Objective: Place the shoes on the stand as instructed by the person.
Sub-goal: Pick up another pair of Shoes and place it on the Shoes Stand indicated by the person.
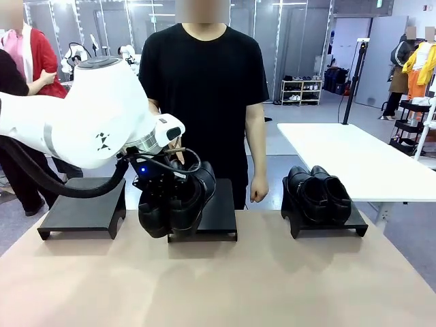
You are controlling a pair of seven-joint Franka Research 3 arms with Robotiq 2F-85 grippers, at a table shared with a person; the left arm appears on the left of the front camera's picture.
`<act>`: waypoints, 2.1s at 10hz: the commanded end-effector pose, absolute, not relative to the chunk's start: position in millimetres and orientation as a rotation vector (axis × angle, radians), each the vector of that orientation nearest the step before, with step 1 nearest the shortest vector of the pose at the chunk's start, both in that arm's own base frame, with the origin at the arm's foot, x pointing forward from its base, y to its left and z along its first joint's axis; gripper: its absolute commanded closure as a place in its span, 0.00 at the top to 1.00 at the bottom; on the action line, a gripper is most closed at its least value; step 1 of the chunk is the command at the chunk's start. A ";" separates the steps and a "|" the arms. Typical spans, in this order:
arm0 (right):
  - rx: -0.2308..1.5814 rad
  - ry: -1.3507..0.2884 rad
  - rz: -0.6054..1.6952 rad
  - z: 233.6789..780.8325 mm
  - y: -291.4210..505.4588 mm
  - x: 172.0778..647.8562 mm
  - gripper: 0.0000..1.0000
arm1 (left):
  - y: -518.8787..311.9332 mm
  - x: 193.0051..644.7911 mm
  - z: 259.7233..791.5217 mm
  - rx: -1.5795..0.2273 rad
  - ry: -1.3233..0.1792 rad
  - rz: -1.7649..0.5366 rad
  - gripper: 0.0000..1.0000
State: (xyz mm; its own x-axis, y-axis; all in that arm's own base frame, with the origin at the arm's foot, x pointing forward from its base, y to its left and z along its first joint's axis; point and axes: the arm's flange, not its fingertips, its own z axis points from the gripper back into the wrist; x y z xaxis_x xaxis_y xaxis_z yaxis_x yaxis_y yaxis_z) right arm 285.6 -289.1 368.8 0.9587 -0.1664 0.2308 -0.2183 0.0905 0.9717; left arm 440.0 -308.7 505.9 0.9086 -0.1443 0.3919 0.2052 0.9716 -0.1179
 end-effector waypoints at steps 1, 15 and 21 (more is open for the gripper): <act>1.476 -0.308 0.041 370.0 -286.9 282.8 1.00 | -332.0 467.6 514.0 -0.137 -0.435 -0.126 0.08; 1.476 -0.308 0.041 370.0 -286.9 282.8 1.00 | -399.8 584.2 439.2 -0.041 -0.529 -0.035 0.08; 1.476 -0.308 0.041 370.0 -286.9 282.8 1.00 | -395.3 596.4 414.2 0.002 -0.498 -0.004 0.33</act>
State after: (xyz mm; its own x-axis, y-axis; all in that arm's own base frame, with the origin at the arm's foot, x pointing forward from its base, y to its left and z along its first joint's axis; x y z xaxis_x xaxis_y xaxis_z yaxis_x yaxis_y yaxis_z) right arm 285.6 -289.1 368.9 0.9586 -0.1663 0.2310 -0.2185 0.0906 0.9716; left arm 593.8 -391.7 410.8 0.8898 -0.0304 0.4554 0.0404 0.9991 -0.0122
